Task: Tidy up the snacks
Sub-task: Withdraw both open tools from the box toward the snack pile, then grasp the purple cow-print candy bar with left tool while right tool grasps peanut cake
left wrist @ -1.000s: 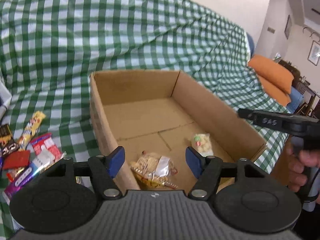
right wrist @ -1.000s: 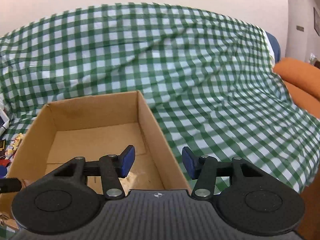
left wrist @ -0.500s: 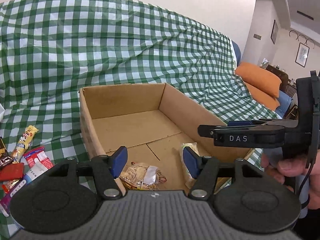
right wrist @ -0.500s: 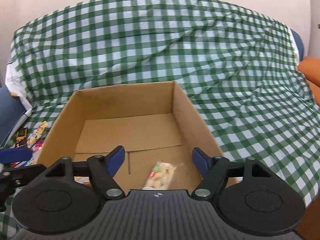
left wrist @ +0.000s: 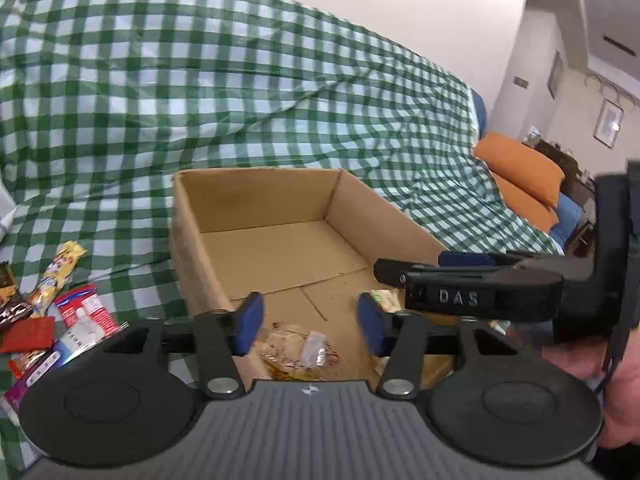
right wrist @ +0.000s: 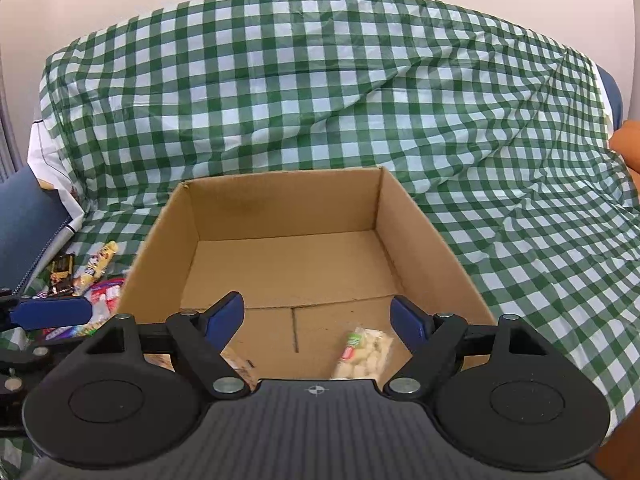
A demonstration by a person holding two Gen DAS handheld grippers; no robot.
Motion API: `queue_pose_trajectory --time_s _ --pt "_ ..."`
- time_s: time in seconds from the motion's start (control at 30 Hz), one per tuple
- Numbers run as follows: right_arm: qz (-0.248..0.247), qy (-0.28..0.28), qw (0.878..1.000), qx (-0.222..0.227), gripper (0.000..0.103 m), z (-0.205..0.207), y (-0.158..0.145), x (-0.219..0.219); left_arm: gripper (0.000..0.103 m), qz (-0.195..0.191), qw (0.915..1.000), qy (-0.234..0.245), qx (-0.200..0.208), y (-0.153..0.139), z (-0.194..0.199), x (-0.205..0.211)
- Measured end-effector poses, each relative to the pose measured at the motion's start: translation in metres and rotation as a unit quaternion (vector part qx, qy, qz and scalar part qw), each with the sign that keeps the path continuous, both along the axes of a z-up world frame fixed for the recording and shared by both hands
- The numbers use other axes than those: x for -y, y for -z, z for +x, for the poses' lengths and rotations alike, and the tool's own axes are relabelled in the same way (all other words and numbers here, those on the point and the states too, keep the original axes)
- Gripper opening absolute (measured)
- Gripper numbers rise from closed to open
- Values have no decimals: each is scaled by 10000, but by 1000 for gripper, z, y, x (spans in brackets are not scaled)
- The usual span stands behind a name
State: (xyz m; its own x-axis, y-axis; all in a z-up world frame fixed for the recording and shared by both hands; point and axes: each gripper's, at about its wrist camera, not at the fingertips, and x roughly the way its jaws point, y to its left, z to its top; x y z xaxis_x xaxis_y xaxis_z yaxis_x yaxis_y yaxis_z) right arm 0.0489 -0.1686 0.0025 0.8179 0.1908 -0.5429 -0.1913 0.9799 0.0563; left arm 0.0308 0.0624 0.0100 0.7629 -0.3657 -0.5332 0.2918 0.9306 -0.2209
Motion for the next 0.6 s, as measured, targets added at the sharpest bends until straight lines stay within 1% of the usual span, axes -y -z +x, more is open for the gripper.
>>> queue_pose_trajectory --time_s 0.07,0.1,0.13,0.17,0.2,0.23,0.27,0.33,0.4,0.43,0.47,0.53,0.6 --pt "10 -85 10000 13 79 -1 0 -6 24 -19 9998 -149 -107 0 2 -10" --pt "6 -141 9999 19 76 -3 0 -11 19 -10 9996 -228 -140 -1 3 -14" --pt "6 -209 9998 29 68 -4 0 -16 14 28 9994 -324 -153 -1 3 -19" --pt "15 -287 9996 43 59 -6 0 -21 12 68 9989 -433 -161 -3 2 -25" --pt "37 -372 9993 69 54 -8 0 -27 12 85 9983 -535 -202 -4 4 -32" --pt "59 -452 9989 91 46 -9 -1 -31 12 98 9973 -666 -280 -6 5 -42" --pt "97 -546 9984 134 42 -11 -3 -37 12 128 9961 -805 -348 -9 8 -52" --pt "166 -713 9971 227 40 -15 -6 -47 12 114 9907 -1234 -565 -14 18 -80" --pt "258 -933 9948 312 40 -19 -9 -58 12 -45 9833 -1603 -856 -15 31 -112" --pt "295 -1050 9934 347 40 -22 -11 -64 12 36 9780 -1828 -1008 -14 37 -128" --pt "313 -1156 9921 376 40 -24 -12 -69 12 208 9737 -1984 -1100 -13 42 -141" --pt "318 -1350 9895 417 40 -28 -12 -81 13 518 9671 -2189 -1190 -7 48 -163" --pt "329 -1588 9859 402 40 -32 -10 -95 14 618 9623 -2364 -1193 5 47 -181"
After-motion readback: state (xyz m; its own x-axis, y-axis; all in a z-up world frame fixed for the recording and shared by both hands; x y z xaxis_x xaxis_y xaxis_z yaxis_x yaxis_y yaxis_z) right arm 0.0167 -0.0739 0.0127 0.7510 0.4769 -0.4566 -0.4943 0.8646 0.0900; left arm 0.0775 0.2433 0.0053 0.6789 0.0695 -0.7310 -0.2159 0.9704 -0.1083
